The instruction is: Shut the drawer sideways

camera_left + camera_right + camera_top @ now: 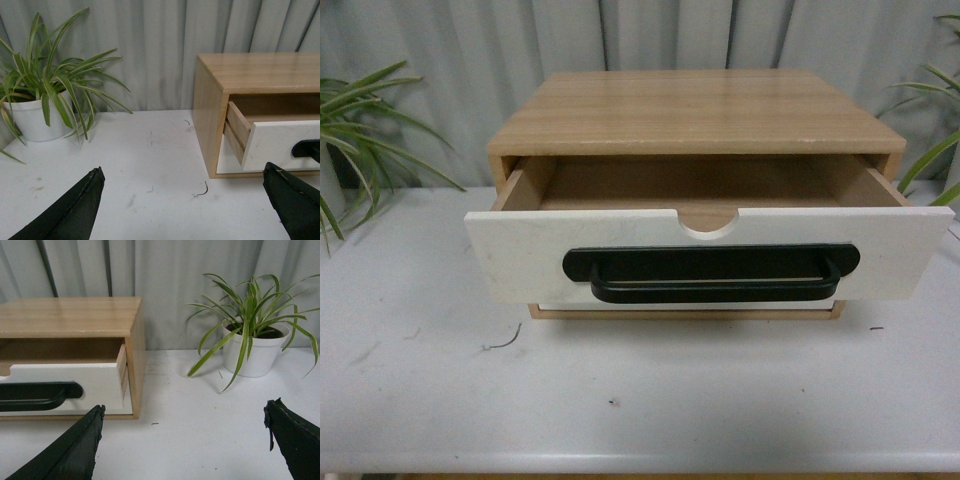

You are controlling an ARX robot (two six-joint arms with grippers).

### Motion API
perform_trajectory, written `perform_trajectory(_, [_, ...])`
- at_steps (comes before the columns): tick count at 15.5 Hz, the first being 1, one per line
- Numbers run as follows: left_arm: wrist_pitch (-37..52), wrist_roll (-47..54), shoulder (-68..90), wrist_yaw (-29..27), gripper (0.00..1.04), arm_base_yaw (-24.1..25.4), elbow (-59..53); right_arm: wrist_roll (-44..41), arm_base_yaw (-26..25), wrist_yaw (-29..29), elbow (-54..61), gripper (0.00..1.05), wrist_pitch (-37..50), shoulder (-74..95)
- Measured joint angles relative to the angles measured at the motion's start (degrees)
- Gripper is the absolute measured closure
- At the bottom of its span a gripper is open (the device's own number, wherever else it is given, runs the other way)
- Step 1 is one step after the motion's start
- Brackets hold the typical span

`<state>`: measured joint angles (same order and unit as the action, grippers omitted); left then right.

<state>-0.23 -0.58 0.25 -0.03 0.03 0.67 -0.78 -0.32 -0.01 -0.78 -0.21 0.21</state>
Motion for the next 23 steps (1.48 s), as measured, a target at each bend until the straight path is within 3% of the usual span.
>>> perform_trajectory(17, [0.02,0.00,0.00,0.00,0.07,0.00,0.00,0.00,0.00,0.00,0.00,0.06,0.00,0.00])
perform_trajectory(18, [-6.29,-3.39,3.32,-9.51,0.07,-3.98,2.19,3.76,0.72,2.58,-0.81,0.06,-2.40,2.21])
perform_trajectory(19, [-6.43,-8.83,11.80,-20.74,0.07,-7.87,4.90,9.25,-0.79,2.29,-1.86,0.06,3.17,10.73])
perform_trajectory(20, [-1.25,-11.30,16.63,-26.71,0.07,-5.16,5.51,11.96,-2.56,1.22,-4.28,0.06,12.76,20.06])
perform_trajectory(22, [14.71,-11.52,30.01,-21.18,0.07,1.81,7.85,11.91,-1.36,-1.55,-12.24,0.06,29.29,38.80])
perform_trajectory(23, [19.28,-10.93,35.01,-18.95,0.07,2.84,9.27,10.56,0.11,-1.70,-15.47,0.06,34.18,45.00])
